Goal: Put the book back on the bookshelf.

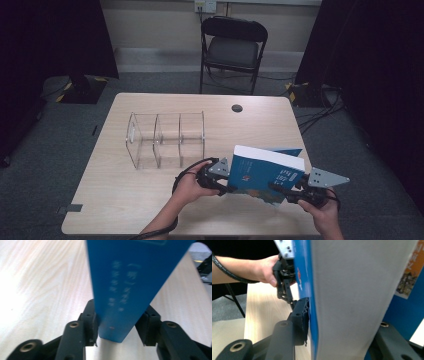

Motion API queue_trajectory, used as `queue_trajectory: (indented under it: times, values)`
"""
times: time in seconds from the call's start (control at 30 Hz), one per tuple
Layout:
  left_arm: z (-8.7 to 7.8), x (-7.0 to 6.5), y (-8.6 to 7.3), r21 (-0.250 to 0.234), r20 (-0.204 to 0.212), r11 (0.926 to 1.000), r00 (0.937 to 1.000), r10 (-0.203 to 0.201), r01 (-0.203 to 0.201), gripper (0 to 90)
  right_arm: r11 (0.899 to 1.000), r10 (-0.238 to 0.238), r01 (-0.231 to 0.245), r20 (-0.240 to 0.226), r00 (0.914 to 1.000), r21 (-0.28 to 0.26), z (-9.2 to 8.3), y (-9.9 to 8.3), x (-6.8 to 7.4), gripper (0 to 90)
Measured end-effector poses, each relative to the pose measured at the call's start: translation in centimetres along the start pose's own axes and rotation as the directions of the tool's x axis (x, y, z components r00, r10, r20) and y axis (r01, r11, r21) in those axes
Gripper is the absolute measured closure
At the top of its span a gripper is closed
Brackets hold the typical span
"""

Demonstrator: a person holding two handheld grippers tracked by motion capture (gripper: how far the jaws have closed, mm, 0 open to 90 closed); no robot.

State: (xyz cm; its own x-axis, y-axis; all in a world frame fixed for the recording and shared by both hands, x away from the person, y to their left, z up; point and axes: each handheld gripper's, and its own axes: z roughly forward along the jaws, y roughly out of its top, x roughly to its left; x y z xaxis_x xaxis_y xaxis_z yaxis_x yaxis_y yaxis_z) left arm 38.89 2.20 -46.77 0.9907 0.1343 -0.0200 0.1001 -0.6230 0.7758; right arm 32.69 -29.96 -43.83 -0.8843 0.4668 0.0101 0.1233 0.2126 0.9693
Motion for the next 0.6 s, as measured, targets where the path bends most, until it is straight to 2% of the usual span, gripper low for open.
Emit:
queue_trajectory:
  times: [0.03,0.07,0.13,0.27,0.33,0.37,0.57,0.6]
  values:
    - [-0.1,-0.2,0.0,0.002,0.000,1.0000,1.0000,0.002,-0.002,59.8,1.000,0.012,-0.012,-0.005,0.9999,-0.007,0.1,0.0,-0.1,56.0]
    - [-0.1,-0.4,0.0,0.008,-0.004,1.0000,1.0000,0.002,-0.002,60.3,1.000,0.024,-0.024,-0.031,0.9992,0.001,0.0,0.0,-0.2,58.8]
    - [-0.2,-0.5,-0.3,-0.005,-0.008,1.0000,1.0000,0.003,-0.003,60.4,0.999,0.032,-0.032,-0.044,0.9985,0.008,0.1,0.1,-0.2,59.8]
    - [-0.5,-1.2,-0.5,-0.002,-0.014,1.0000,0.9999,0.000,0.000,61.1,0.999,0.037,-0.036,-0.064,0.9973,0.019,0.1,0.3,-0.1,60.1]
    - [-0.9,-1.4,-0.7,0.009,-0.013,0.9998,0.9998,0.015,-0.015,61.5,0.999,0.034,-0.033,-0.076,0.9965,0.023,0.3,0.3,0.0,60.0]
    - [-1.1,-1.7,-1.0,-0.005,-0.009,0.9999,0.9999,0.009,-0.009,61.8,0.999,0.033,-0.031,-0.081,0.9962,0.023,0.4,0.3,0.1,59.9]
    - [-3.1,-2.7,-2.4,0.015,-0.021,0.9999,0.9997,-0.008,0.009,62.2,1.000,0.017,-0.014,-0.131,0.9913,0.025,2.0,0.8,1.2,60.3]
    - [-3.5,-2.8,-2.7,0.014,-0.023,0.9999,0.9997,-0.010,0.010,62.2,1.000,0.009,-0.005,-0.147,0.9890,0.029,2.8,1.1,1.7,60.4]
